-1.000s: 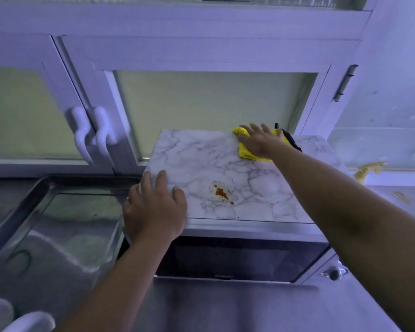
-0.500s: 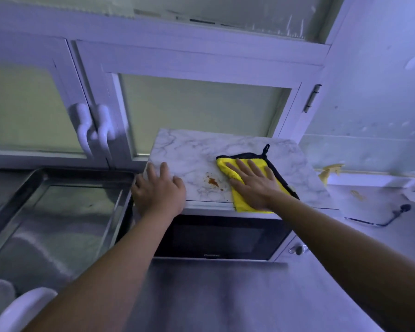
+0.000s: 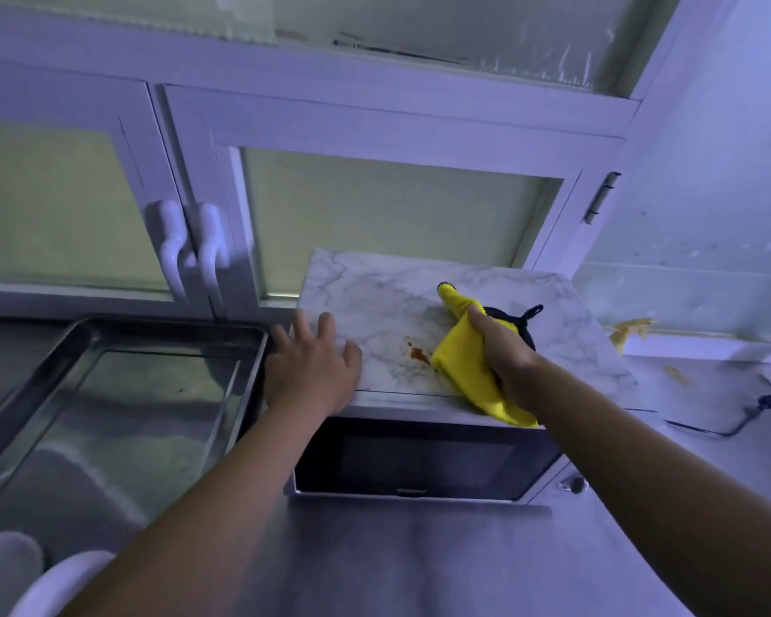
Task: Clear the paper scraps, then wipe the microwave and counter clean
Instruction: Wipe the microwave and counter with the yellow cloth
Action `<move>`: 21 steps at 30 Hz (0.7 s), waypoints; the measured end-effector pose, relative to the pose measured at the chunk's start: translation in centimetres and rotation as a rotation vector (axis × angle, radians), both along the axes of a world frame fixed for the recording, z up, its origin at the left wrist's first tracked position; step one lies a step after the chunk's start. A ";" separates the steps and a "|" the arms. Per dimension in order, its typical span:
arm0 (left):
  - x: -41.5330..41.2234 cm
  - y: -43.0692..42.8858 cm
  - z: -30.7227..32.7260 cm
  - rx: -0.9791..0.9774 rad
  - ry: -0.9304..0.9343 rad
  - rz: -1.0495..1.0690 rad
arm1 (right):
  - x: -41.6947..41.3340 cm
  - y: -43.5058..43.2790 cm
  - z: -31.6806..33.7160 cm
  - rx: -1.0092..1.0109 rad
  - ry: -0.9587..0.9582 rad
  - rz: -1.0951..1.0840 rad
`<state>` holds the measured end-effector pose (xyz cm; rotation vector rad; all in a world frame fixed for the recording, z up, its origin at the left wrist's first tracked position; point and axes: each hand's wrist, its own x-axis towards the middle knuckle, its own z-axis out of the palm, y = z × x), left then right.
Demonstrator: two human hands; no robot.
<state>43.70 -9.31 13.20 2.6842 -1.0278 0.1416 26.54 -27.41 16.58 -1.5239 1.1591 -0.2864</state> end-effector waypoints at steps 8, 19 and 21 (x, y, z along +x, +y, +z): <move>0.5 -0.4 -0.9 -0.067 -0.013 0.024 | 11.0 -6.8 1.9 -0.039 -0.111 0.171; 0.8 -0.7 -0.9 -0.056 0.035 0.043 | 13.0 -5.5 1.4 -0.300 0.321 0.683; 0.8 -0.7 -1.0 -0.056 0.048 0.053 | 11.3 -3.6 1.3 -0.345 0.360 0.734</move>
